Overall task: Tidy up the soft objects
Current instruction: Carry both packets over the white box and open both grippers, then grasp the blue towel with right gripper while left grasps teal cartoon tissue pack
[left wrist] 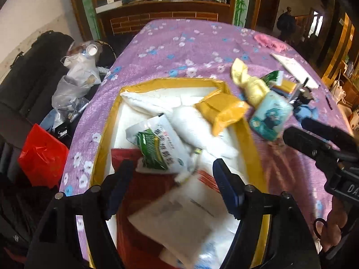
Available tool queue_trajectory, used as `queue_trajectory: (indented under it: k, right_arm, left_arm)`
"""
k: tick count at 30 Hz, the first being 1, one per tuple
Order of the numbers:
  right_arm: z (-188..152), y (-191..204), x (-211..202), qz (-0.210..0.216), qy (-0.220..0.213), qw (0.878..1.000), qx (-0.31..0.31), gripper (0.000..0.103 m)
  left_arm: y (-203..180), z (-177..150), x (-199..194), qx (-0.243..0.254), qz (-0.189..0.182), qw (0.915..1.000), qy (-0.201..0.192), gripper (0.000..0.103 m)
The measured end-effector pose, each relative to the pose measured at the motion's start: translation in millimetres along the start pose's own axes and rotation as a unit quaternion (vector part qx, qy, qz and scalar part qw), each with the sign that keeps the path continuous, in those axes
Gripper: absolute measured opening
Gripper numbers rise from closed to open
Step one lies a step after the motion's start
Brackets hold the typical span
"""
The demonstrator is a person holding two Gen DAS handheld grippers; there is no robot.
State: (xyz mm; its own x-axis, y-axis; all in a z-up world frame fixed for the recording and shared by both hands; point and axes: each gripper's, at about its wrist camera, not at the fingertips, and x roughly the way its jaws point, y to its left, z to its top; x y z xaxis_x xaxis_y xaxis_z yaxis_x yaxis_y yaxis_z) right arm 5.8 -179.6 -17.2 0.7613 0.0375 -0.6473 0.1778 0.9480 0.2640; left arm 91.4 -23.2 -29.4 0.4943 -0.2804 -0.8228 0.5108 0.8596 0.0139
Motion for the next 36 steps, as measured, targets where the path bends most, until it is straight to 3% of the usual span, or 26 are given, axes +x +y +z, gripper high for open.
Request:
queue_trajectory:
  k: [6, 10, 20, 36]
  right_arm:
    - [-28.2, -47.7, -39.7, -0.004, -0.001, 0.999, 0.034, 0.077]
    - [-41.1, -80.0, -57.3, -0.037, 0.002, 0.997, 0.061, 0.077]
    - [-39.0, -126.0, -81.5, -0.061, -0.006, 0.994, 0.095, 0.077]
    - [6.9, -181.6, -22.8, -0.068, 0.015, 0.991, 0.112, 0.077]
  left_arm:
    - [-34.9, -3.9, -27.6, 0.01, -0.082, 0.9964, -0.019, 0.073]
    - [-63.6, 2.3, -28.1, 0.027, -0.124, 0.9918, -0.017, 0.073]
    - [-100.9, 8.9, -10.8, 0.051, -0.138, 0.9891, -0.003, 0.073]
    - [-124.9, 36.1, 17.4, 0.077, -0.139, 0.9872, 0.015, 0.073]
